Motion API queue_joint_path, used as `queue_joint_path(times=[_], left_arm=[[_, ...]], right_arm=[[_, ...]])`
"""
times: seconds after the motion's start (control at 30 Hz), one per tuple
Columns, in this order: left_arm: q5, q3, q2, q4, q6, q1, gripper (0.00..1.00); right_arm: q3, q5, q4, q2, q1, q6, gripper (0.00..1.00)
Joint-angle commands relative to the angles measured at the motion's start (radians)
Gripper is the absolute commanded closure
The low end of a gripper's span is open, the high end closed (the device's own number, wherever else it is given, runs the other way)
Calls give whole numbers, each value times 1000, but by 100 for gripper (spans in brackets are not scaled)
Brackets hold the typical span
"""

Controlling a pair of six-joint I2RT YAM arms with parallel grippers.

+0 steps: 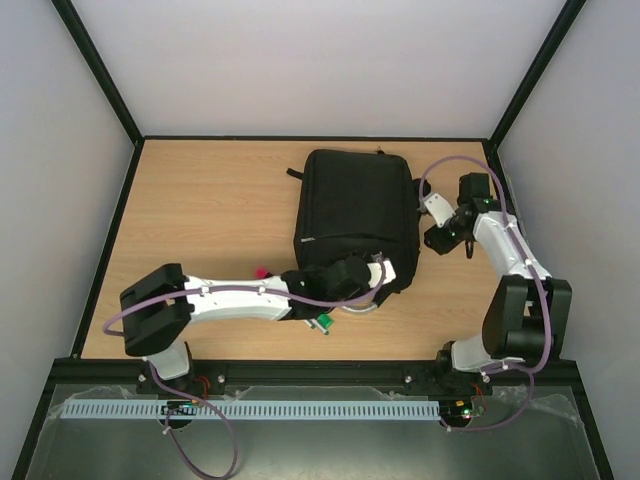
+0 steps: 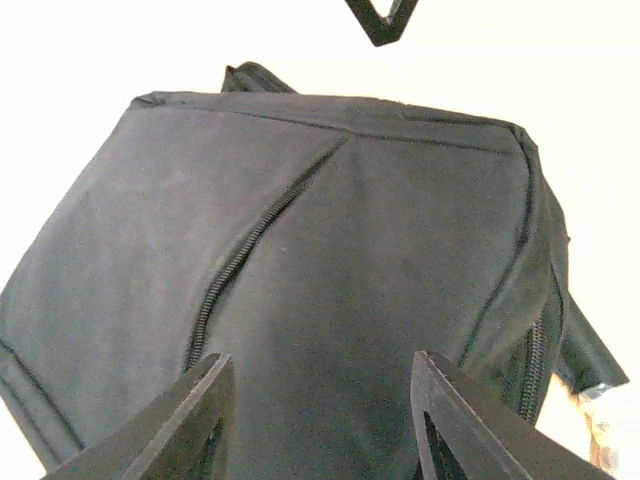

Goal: Pack the student bag
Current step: Zip the student bag at the center of the board, then adjust the stationery at the center of the board.

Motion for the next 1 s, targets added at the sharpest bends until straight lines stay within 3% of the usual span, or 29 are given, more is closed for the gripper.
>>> queue_joint_path(times=[0.0,0.03,0.07,0.13,0.23,0.3,0.37,0.57,0.63,0.73,0.8,0.87,0.97], left_arm=[[-34,36,-99,-12,-92,4,36],[-31,33,-121,-9,-113,13,4],[-25,33,-144,-8,-145,25,1],[-46,34,-187,-3,-226,63,1],[-255,83,-215,-93,-511,173,1],[-224,106,-220,-223,-645,283,1],[-178,60,-261,-232,-730,371,1],[45,-143,-423,-127,-823,537,1],[69,-169,-457,-135,-837,561,0],[-12,-195,-504,-188,-888,581,1],[-70,-191,-510,-290,-1010,622,1],[-40,-185,-485,-383,-1081,690,1],[28,-208,-453,-411,-1043,753,1]], right_arm=[[82,-97,-156,-95,-4,35,38],[88,-114,-153,-120,-2,58,12],[86,-118,-133,-146,3,88,1],[66,-95,-84,-203,27,149,0],[39,-92,-44,-267,73,185,0],[34,-135,-21,-301,96,228,0],[42,-214,-17,-316,117,247,1],[60,-378,63,-317,199,377,1],[69,-314,74,-300,286,379,0],[81,-166,145,-273,387,455,1],[101,-65,193,-241,413,504,1],[142,0,179,-183,424,517,0],[167,-179,166,-122,423,447,1]])
